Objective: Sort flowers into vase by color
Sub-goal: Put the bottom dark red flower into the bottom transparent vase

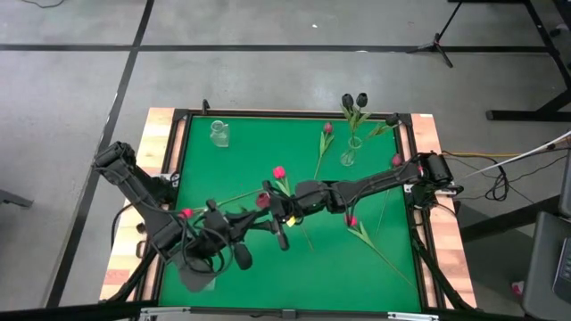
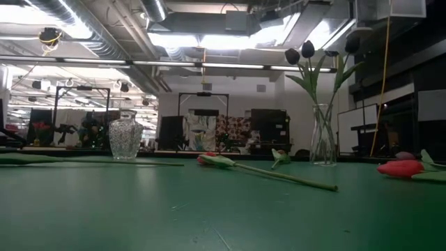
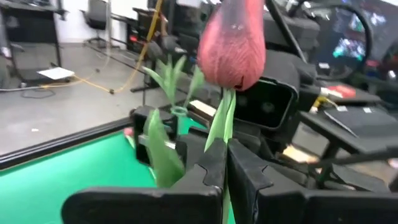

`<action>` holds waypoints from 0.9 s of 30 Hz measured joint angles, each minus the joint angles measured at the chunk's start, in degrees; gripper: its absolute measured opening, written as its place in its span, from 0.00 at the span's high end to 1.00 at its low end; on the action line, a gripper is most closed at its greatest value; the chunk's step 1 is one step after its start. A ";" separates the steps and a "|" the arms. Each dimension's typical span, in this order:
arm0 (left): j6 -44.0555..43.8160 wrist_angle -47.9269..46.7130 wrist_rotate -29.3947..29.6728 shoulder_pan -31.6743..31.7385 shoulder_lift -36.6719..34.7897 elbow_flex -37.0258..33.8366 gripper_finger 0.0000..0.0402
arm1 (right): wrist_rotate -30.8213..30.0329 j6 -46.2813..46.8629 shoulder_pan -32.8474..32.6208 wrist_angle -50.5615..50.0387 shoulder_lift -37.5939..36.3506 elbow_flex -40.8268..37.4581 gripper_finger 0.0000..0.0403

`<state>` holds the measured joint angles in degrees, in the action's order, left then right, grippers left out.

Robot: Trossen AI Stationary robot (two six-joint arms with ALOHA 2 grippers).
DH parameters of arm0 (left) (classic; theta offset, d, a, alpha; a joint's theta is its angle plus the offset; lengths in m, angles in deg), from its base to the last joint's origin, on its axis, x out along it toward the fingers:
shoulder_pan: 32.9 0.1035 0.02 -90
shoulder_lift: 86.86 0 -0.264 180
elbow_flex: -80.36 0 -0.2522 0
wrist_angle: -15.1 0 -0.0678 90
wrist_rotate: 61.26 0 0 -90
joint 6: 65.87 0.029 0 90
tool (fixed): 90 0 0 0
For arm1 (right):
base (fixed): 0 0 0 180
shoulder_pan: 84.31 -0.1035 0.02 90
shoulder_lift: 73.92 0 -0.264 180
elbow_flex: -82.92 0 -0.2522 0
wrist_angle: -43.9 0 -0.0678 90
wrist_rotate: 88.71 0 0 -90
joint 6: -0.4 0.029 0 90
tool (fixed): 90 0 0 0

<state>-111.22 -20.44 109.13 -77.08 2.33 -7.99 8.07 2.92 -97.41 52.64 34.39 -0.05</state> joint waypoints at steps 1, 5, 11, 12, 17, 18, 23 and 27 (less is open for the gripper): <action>1.95 1.52 -0.82 0.35 0.02 -0.02 0.99 | 0.20 -0.01 -0.03 0.02 -0.02 0.00 0.87; 7.45 4.62 -1.37 0.67 0.02 -0.04 0.99 | 0.34 -0.17 -0.07 0.02 -0.10 0.00 0.97; 9.32 4.37 0.64 -0.19 0.02 -0.04 0.99 | 0.82 -0.07 -0.06 -0.36 -0.15 0.01 0.98; 10.54 4.32 1.94 -0.70 -0.08 -0.06 0.98 | 0.79 0.01 -0.04 -0.52 -0.15 0.07 0.98; 12.81 4.61 7.10 -3.90 -3.57 -0.02 0.92 | 0.96 0.07 0.02 -2.87 0.06 -0.06 0.98; 12.91 4.69 7.24 -4.61 -4.34 0.06 0.91 | 1.06 0.07 0.00 -2.95 0.07 -0.09 0.98; 15.76 4.00 7.14 -7.15 -6.74 0.04 0.83 | 1.44 0.10 -0.09 -2.09 -0.02 -0.02 0.99; 21.18 3.35 9.15 -10.41 -9.34 -0.04 0.79 | 2.48 0.88 -0.59 -1.03 -0.02 0.66 0.99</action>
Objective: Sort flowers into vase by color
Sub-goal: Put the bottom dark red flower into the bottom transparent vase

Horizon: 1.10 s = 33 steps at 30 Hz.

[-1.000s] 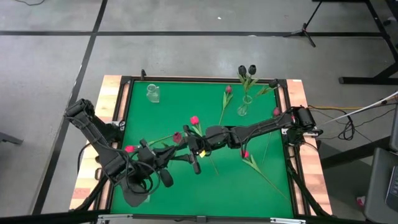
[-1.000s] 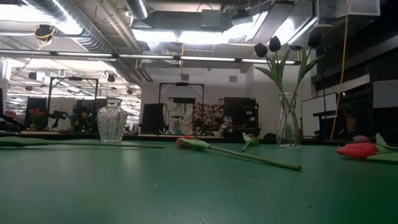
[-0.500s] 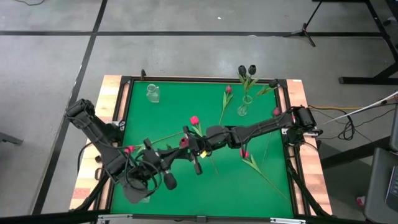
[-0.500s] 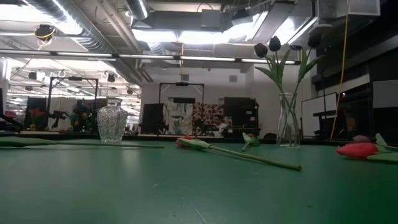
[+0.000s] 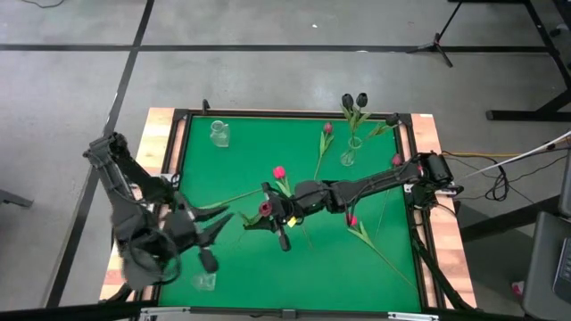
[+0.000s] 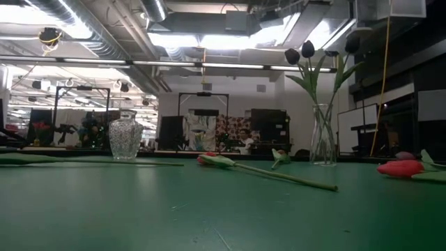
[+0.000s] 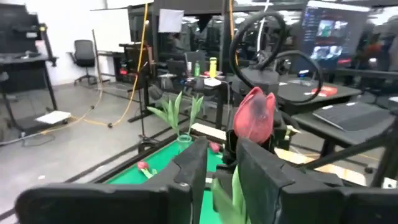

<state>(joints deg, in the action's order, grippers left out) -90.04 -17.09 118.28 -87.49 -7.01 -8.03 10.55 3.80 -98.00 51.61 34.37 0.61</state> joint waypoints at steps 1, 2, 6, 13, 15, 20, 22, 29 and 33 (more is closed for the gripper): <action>0.62 -0.11 0.21 -0.82 -1.08 0.00 0.78 | 0.45 0.00 -0.40 -0.28 0.00 0.48 0.99; 0.90 -0.02 0.41 -1.48 -2.28 0.00 0.78 | 0.97 -0.26 -0.69 -0.37 0.00 1.09 0.99; 1.33 -0.69 0.72 -3.97 -7.10 0.00 0.78 | 1.95 -2.04 -2.35 -1.66 0.77 3.91 0.99; 2.30 -3.92 0.67 -5.78 -12.81 0.02 0.78 | 3.57 -3.71 -3.04 -4.35 7.63 12.40 0.99; 2.30 -5.01 0.56 -5.87 -13.52 0.02 0.78 | 3.90 -3.99 -3.22 -6.36 10.30 15.65 0.99; 2.40 -6.58 0.54 -5.93 -14.72 0.02 0.78 | 3.85 -5.86 -3.26 -10.02 15.34 22.24 0.99; 2.42 -6.93 0.49 -5.93 -15.10 0.02 0.78 | 3.23 -6.87 -3.22 -10.64 16.59 24.52 0.99; 1.99 -11.26 0.43 -5.93 -18.76 0.02 0.78 | 2.29 -9.37 -3.17 -11.45 17.78 27.70 0.99; 1.93 -12.77 0.45 -5.93 -21.47 0.02 0.78 | 2.29 -9.90 -3.17 -11.49 17.77 28.58 0.99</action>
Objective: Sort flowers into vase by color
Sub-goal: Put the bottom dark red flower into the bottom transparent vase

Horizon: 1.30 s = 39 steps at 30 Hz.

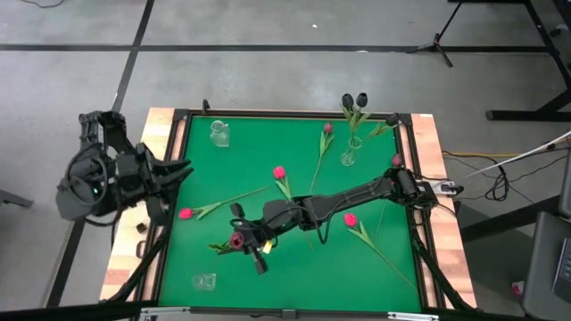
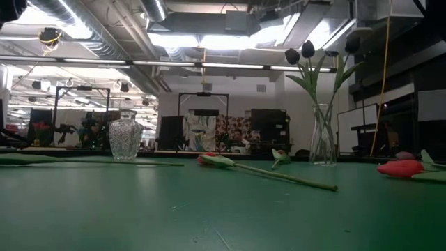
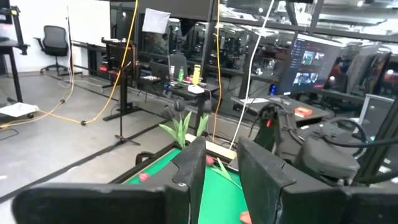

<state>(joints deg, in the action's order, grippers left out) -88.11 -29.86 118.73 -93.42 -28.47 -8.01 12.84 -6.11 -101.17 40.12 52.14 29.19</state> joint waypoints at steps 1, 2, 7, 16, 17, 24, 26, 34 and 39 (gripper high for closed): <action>-0.01 -0.23 0.00 0.00 -0.61 0.00 0.78 | 0.01 -0.04 0.00 0.00 0.00 0.00 0.99; -0.04 -0.41 0.02 0.00 -1.14 0.00 0.78 | 0.02 -0.10 0.00 -0.05 0.00 0.00 0.99; -0.15 -1.00 0.00 0.00 -3.03 0.00 0.78 | 0.02 -1.51 0.00 -0.33 0.10 0.00 0.99; -0.15 -1.58 -0.04 -0.02 -3.01 0.00 0.78 | 0.21 -1.97 0.00 1.91 2.60 -0.02 0.99; -0.14 -1.59 -0.04 -0.01 -3.01 0.00 0.78 | 0.22 -2.32 0.00 1.92 2.57 0.00 0.99; -0.25 -2.29 -0.02 -0.02 -3.03 0.00 0.78 | 1.14 -2.92 0.01 2.62 2.77 0.01 0.99; -1.23 -2.95 -0.02 0.00 -3.03 0.00 0.78 | 1.25 -3.05 0.00 2.63 3.18 0.02 0.99; -1.55 -3.36 -0.03 0.00 -3.03 0.00 0.78 | 2.93 -7.56 0.00 -5.16 7.20 8.17 0.99; -1.57 -3.85 -0.04 -0.02 -3.03 0.00 0.78 | 4.14 -10.43 0.01 -13.24 10.90 15.67 0.99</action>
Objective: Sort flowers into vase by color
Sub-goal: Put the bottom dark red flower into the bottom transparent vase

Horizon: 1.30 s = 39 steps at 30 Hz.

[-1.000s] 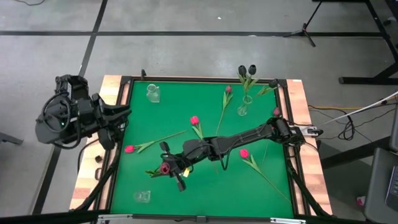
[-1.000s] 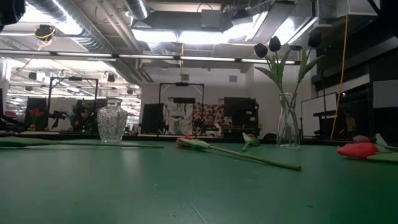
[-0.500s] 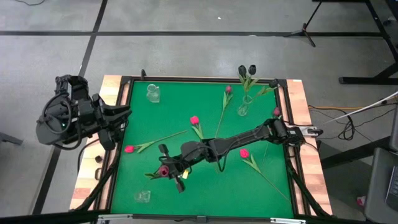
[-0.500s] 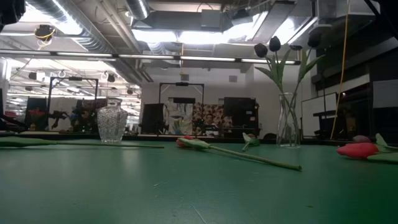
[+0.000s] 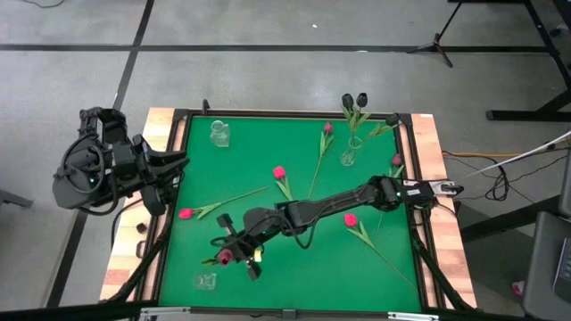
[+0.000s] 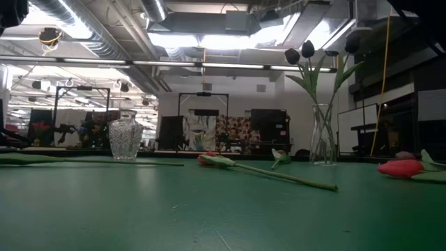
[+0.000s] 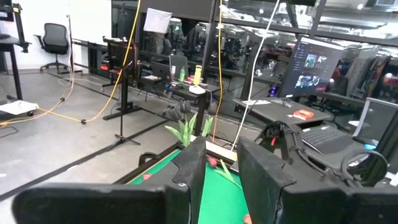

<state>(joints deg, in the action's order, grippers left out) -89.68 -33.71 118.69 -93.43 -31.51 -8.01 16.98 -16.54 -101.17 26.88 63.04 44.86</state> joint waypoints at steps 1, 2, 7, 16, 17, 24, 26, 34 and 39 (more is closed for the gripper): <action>0.00 -0.13 0.00 0.01 0.00 0.00 0.78 | 0.03 -0.06 0.06 -1.01 0.42 0.78 0.99; 0.00 -0.15 0.00 0.02 0.00 0.00 0.78 | 0.10 -0.08 0.10 -1.23 0.75 1.41 0.99; 0.18 -0.30 0.00 0.00 0.00 0.00 0.78 | 1.95 -0.30 0.50 -0.19 1.63 2.10 0.99; 0.20 -0.37 0.00 0.02 0.00 0.00 0.78 | 5.78 -1.41 0.50 3.71 1.67 2.08 0.99; 0.20 -0.36 0.00 0.01 0.00 0.00 0.78 | 6.04 -1.41 0.50 3.71 1.67 2.08 0.99; 0.22 -0.62 0.00 0.02 0.00 0.00 0.78 | 10.55 -3.07 0.50 4.73 2.28 2.08 0.99; 0.18 -1.15 0.00 -0.01 0.00 0.02 0.78 | 10.97 -3.27 0.48 6.11 3.02 2.08 0.99; -1.65 -2.98 0.00 0.01 0.00 0.04 0.78 | 10.94 -4.33 0.87 8.64 4.67 2.04 0.99; -4.52 -5.67 -0.03 -0.01 0.00 0.04 0.78 | 11.33 -2.88 1.26 9.69 5.57 2.05 0.99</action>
<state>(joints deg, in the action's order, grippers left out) -94.20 -39.38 118.65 -93.44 -31.51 -7.97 28.31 -19.42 -99.91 36.57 68.61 46.91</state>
